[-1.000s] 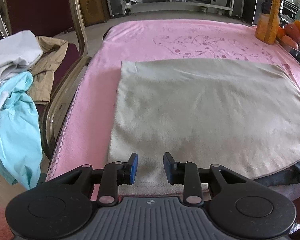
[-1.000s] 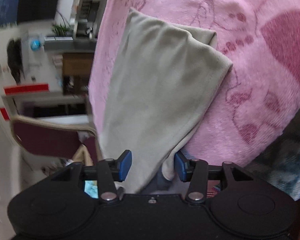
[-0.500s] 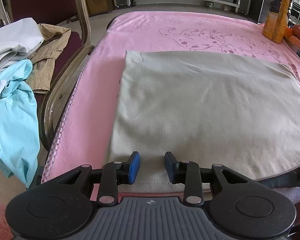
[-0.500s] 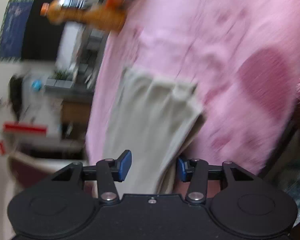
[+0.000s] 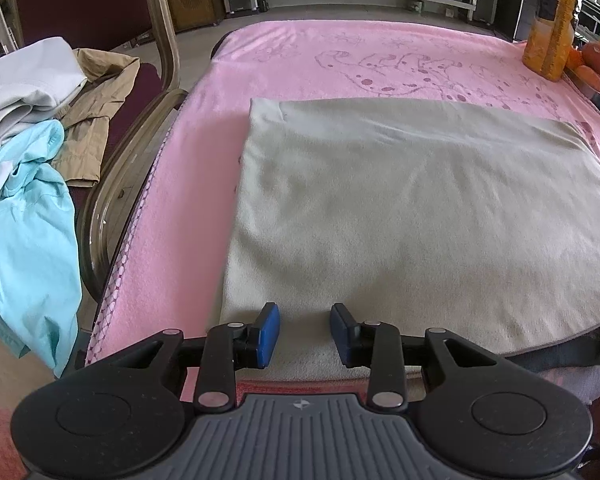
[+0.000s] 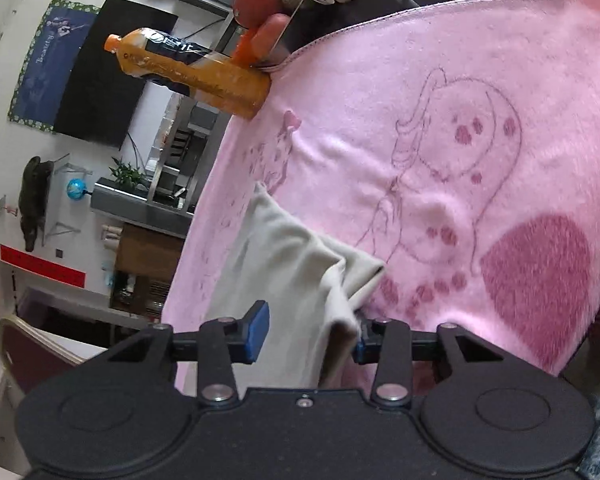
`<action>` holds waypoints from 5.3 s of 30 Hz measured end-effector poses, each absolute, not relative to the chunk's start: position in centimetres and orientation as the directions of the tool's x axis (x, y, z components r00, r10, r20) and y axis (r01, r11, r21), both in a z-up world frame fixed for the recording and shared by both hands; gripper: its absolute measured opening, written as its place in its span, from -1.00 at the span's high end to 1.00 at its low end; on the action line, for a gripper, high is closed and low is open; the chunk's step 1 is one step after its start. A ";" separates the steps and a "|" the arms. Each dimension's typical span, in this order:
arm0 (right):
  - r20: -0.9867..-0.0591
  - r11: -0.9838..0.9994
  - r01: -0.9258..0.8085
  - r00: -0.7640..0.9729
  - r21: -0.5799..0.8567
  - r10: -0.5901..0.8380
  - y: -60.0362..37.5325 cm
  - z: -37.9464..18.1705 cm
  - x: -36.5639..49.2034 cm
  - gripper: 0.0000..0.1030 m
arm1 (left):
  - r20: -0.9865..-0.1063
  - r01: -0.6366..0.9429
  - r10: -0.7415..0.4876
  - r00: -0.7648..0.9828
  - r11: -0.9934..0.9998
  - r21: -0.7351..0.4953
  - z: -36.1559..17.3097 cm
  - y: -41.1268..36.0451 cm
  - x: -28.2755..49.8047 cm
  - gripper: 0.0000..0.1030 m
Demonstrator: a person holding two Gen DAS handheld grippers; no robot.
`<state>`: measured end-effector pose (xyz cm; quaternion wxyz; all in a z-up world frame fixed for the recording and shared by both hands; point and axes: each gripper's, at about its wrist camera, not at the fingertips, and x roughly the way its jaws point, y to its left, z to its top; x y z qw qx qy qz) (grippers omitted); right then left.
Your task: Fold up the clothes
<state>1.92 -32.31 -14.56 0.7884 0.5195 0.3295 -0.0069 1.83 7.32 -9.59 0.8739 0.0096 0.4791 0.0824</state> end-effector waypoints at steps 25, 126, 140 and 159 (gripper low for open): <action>-0.565 0.971 0.048 0.819 0.235 0.096 -20.0 -3.6 1.9 0.88 | -0.804 -0.159 0.111 0.584 0.987 0.021 -3.7 13.7 -1.6 0.46; -0.662 0.839 -0.515 0.568 0.178 0.489 -11.1 -1.3 12.5 0.55 | -0.776 -0.042 -0.005 0.630 0.998 -0.040 -5.2 13.1 10.3 0.78; -0.535 0.651 -0.131 0.462 0.748 0.708 -13.2 -15.7 22.2 1.00 | -0.796 -0.064 0.039 0.604 0.998 0.000 -8.0 13.0 10.8 0.75; -0.463 0.505 -0.125 0.264 0.854 0.846 -10.0 -17.7 26.4 1.00 | -0.772 -0.123 0.083 0.630 0.992 0.006 -9.9 14.1 19.3 0.80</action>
